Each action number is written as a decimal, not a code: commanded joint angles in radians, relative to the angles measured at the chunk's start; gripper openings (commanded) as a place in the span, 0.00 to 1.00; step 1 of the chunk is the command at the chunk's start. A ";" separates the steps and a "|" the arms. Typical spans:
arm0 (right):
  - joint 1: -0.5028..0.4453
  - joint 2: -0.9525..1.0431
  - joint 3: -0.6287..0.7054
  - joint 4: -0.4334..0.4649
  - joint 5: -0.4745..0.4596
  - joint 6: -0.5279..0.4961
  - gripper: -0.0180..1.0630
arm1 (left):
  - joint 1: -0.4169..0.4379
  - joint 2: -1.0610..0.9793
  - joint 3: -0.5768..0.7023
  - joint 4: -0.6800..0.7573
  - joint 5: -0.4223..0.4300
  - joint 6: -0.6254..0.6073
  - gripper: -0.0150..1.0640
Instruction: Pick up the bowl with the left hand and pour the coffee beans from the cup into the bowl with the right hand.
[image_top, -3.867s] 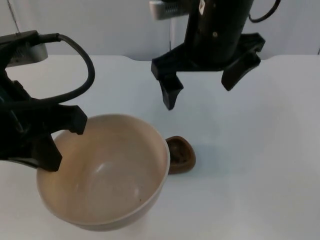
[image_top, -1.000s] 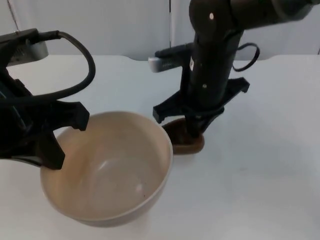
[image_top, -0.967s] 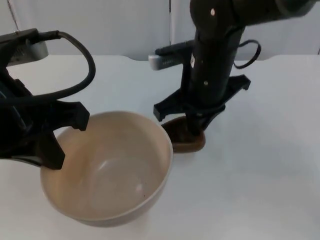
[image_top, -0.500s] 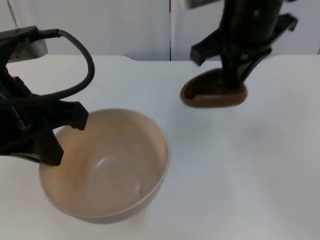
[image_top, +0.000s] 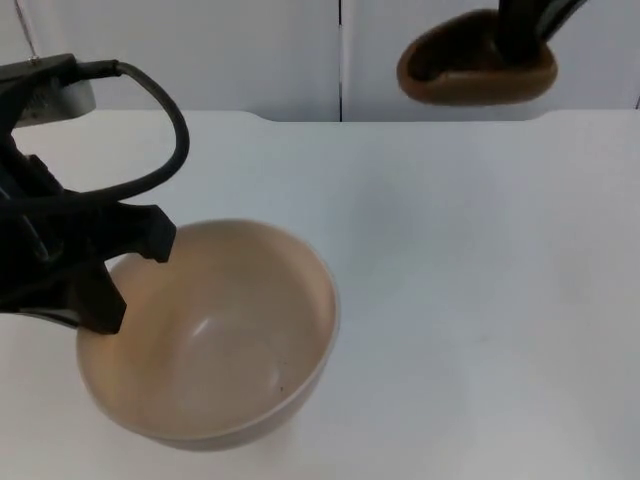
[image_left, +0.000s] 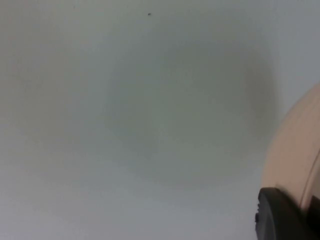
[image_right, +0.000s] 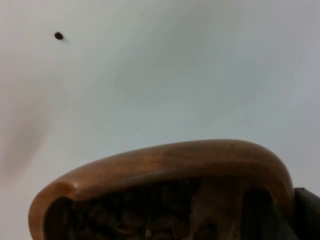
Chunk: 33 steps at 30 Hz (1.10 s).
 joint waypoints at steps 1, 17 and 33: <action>-0.004 -0.029 0.001 0.000 0.006 -0.009 0.02 | -0.006 -0.007 0.003 0.003 0.001 0.001 0.01; 0.039 -0.066 0.001 0.050 0.006 -0.014 0.02 | -0.006 0.089 -0.079 0.011 0.023 0.009 0.01; 0.267 -0.045 0.001 -0.181 0.006 0.053 0.02 | -0.006 0.132 -0.149 -0.005 0.004 0.019 0.01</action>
